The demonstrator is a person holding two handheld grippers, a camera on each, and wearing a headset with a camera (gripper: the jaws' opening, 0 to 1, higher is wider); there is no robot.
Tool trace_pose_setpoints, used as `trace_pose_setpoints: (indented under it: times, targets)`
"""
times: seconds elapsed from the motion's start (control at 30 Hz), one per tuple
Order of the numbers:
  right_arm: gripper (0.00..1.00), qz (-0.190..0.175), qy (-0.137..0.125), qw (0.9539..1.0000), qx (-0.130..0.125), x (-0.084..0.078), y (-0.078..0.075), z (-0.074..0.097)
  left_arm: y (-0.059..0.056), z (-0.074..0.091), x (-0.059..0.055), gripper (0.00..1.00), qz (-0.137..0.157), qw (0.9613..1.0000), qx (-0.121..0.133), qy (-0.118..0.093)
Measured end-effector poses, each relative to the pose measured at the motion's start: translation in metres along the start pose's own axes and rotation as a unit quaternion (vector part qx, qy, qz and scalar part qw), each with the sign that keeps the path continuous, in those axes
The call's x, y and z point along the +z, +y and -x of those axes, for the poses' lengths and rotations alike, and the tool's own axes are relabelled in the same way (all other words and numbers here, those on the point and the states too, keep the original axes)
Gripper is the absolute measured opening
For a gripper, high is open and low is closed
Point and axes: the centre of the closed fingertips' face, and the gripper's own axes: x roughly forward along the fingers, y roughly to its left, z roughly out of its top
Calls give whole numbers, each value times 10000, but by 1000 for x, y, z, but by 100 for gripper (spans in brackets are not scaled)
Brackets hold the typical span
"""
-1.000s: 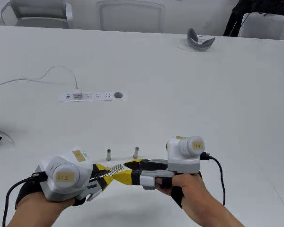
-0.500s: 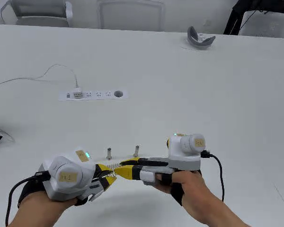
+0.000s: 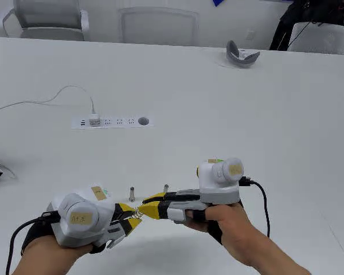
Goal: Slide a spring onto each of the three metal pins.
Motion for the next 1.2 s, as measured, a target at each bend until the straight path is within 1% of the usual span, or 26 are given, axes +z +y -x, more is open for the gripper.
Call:
trace_pose_setpoints:
  times: [0.13, 0.23, 0.33, 0.37, 0.4, 0.53, 0.57, 0.63, 0.67, 0.8, 0.83, 0.87, 0.9, 0.93, 0.97, 1.0, 1.03, 1.07, 1.2]
  targets:
    - [14, 199, 200, 9996, 30, -1, 2, -2, -1, -1, 1, 9, -13, 10000, -19, -18]
    - [14, 411, 414, 9983, 60, -5, 4, -5, -1, -1, 1, 9, -49, 10000, -36, -21]
    - [14, 491, 502, 9975, 96, -4, 5, -6, -2, -1, 1, 9, -59, 10000, -46, -29]
    - [13, 598, 593, 9964, 126, -4, 5, -6, -2, 0, 1, 9, -74, 10000, -52, -32]
    - [13, 738, 740, 9944, 134, -6, 5, -6, -2, 0, 1, 9, -103, 9999, -57, -30]
    - [12, 1063, 1031, 9886, 267, -6, 8, -6, -3, 1, 2, 9, -119, 9998, -123, -76]
    - [12, 1186, 1143, 9858, 316, -7, 9, -5, -4, 2, 4, 9, -131, 9997, -160, -110]
    - [12, 1350, 1286, 9818, 350, -7, 9, -5, -4, 2, 5, 9, -156, 9996, -189, -140]
    - [12, 1476, 1395, 9784, 386, -7, 10, -4, -4, 2, 6, 9, -138, 9995, -220, -167]
    - [12, 1791, 1654, 9687, 467, -8, 12, -4, -6, 3, 8, 9, -163, 9991, -307, -244]
    - [12, 1903, 1751, 9646, 516, -10, 13, -4, -7, 3, 9, 9, -197, 9989, -341, -267]
    - [12, 1960, 1810, 9622, 543, -11, 14, -4, -8, 3, 9, 9, -211, 9987, -365, -295]
    - [12, 2060, 1867, 9588, 589, -12, 15, -4, -9, 3, 10, 9, -222, 9985, -398, -310]
    - [12, 2118, 1895, 9569, 602, -13, 15, -4, -9, 3, 10, 9, -232, 9984, -411, -316]
    - [12, 2195, 1976, 9533, 632, -15, 16, -4, -10, 3, 11, 9, -263, 9981, -434, -338]
    - [13, 2322, 2071, 9480, 673, -18, 16, -4, -13, 4, 13, 9, -329, 9976, -468, -389]
    - [13, 2376, 2149, 9449, 680, -20, 16, -3, -14, 4, 11, 9, -407, 9974, -484, -346]
    - [13, 2464, 2168, 9419, 714, -21, 17, -3, -14, 5, 11, 9, -486, 9970, -488, -354]
    - [12, 2504, 2249, 9383, 789, -22, 18, -2, -17, 4, 11, 9, -466, 9967, -557, -373]
